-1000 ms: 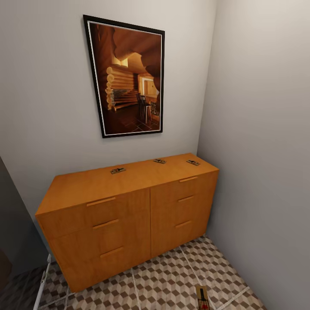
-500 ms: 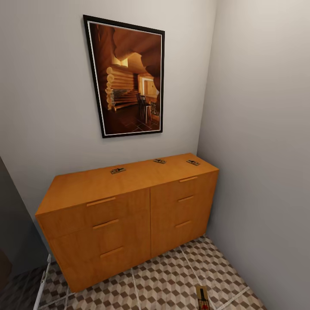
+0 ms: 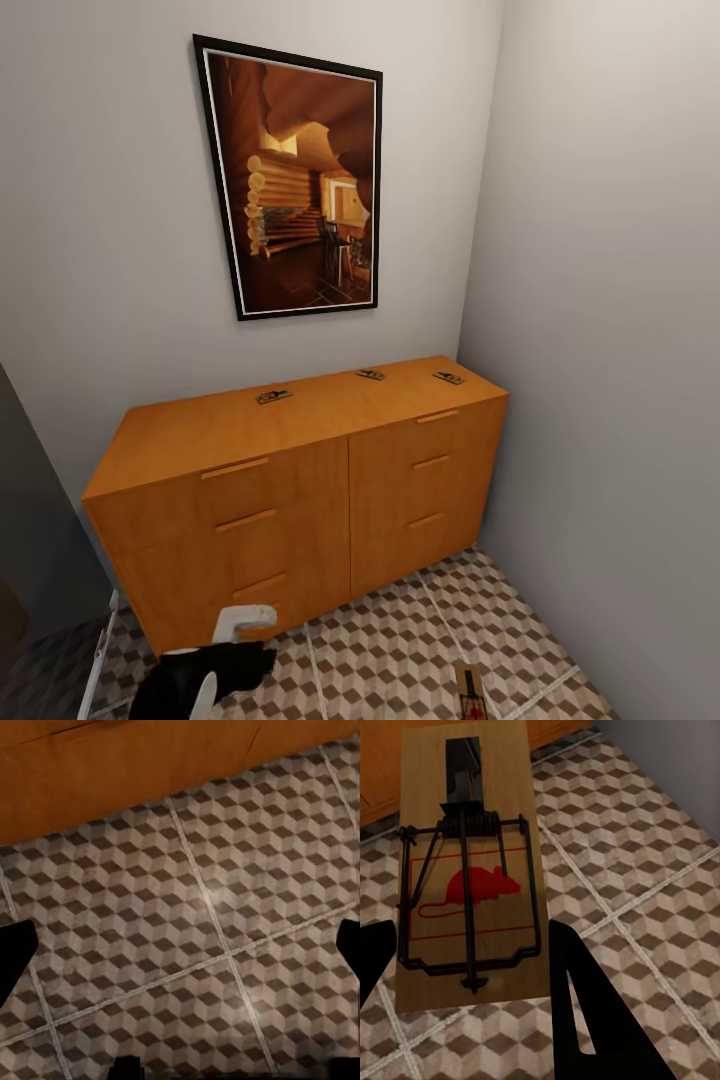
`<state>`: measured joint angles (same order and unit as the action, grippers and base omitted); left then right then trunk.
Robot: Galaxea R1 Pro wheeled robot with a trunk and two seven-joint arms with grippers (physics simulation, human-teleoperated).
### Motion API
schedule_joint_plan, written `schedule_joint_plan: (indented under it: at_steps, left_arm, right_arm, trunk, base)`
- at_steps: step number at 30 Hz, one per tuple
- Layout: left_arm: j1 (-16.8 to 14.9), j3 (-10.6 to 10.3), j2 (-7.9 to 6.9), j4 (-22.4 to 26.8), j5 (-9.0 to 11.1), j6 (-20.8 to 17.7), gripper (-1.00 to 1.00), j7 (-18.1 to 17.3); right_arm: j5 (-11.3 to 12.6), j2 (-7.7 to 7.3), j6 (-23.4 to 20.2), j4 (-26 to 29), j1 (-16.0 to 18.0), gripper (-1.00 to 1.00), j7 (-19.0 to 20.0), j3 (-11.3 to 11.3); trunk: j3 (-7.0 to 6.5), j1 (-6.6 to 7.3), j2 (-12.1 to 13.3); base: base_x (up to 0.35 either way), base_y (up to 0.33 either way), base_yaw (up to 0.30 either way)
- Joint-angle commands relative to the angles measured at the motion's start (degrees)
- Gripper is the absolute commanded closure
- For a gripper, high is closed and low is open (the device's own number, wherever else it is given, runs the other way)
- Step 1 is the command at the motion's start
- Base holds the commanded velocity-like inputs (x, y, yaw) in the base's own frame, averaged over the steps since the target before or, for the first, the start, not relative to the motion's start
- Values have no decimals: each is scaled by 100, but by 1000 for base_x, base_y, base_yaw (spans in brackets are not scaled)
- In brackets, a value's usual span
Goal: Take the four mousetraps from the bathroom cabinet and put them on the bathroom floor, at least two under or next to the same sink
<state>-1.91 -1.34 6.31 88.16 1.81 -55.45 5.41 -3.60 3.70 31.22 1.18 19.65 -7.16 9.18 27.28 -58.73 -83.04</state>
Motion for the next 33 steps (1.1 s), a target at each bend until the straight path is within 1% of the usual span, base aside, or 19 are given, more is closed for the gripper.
schedule_joint_plan:
  at_steps: [1,7,10,11,12,14,15,17,18,19,20,21,22,23,24,26,29,30,33]
  left_arm:
    - [-162,-10,14,26,20,-67,-100,47]
    - [-865,-15,36,31,-5,-139,-100,61]
    - [-1360,-15,41,-11,-41,-180,-100,70]
    - [-1472,-15,42,-32,-46,-184,-100,71]
    - [-1704,-15,43,-96,-53,-194,-100,75]
    - [-1956,-14,46,-199,-56,-204,-100,78]
    - [-2224,-13,53,-342,-57,-215,-100,80]
    - [-2514,-11,71,-528,-57,-223,-100,81]
    - [-2818,-9,96,-752,-57,-228,-100,81]
    - [-3285,-8,126,-1124,-58,-235,-100,82]
    - [-3585,-8,140,-1369,-54,-239,-100,82]
    - [-3731,-7,148,-1487,-53,-241,-100,82]
    - [-4017,-4,163,-1716,-52,-243,-100,82]
    - [-4441,-1,188,-2074,-47,-245,-100,83]
    - [-4682,0,197,-2291,-45,-246,-100,83]
    - [-4904,1,203,-2504,-41,-246,-100,83]
    - [-5444,5,210,-2963,-35,-247,-100,86]
    - [-5546,6,210,-3030,-34,-245,-100,87]
    - [-6151,20,212,-3330,-32,-240,-100,96]
  right_arm:
    - [-27,4,16,-4,4,100,-31,29]
    - [-27,8,16,-4,4,100,-31,24]
    - [-27,8,15,-4,4,100,-31,23]
    - [-27,8,15,-4,4,100,-31,23]
    - [-27,8,14,-4,4,100,-31,23]
    - [-27,8,15,-4,4,100,-31,23]
    - [-27,8,13,-4,4,100,-31,23]
    - [-27,8,13,-4,4,100,-31,23]
    - [-27,8,12,-4,4,100,-31,23]
    - [-27,8,13,-4,4,100,-31,23]
    - [-27,8,14,-4,4,100,-31,23]
    - [-27,8,14,-4,4,100,-31,23]
    - [-27,10,12,-4,4,100,-31,23]
    - [-27,14,11,-4,4,100,-31,23]
    - [-27,15,13,-4,4,100,-31,23]
    - [-27,16,13,-4,4,100,-31,23]
    - [-27,17,9,-4,4,100,-31,23]
    - [-27,18,9,-4,4,100,-31,23]
    - [-27,24,8,-4,4,100,-31,23]
  trunk:
    - [7,0,-4]
    - [7,0,-4]
    - [7,0,-4]
    - [7,0,-4]
    - [7,0,-4]
    - [7,0,-4]
    - [7,0,-4]
    - [7,0,-4]
    - [7,0,-4]
    - [7,0,-4]
    - [7,0,-4]
    - [7,0,-4]
    - [7,0,-4]
    - [7,0,-4]
    - [7,0,-4]
    - [7,0,-4]
    - [7,0,-4]
    - [7,0,-4]
    - [7,0,-4]
  base:
    - [0,0,0]
    - [0,0,0]
    - [0,0,0]
    - [0,0,0]
    - [0,0,0]
    - [0,0,0]
    - [0,0,0]
    - [0,0,0]
    - [0,0,0]
    - [0,0,0]
    - [0,0,0]
    - [0,0,0]
    - [0,0,0]
    - [0,0,0]
    - [0,0,0]
    - [0,0,0]
    - [0,0,0]
    - [0,0,0]
    - [0,0,0]
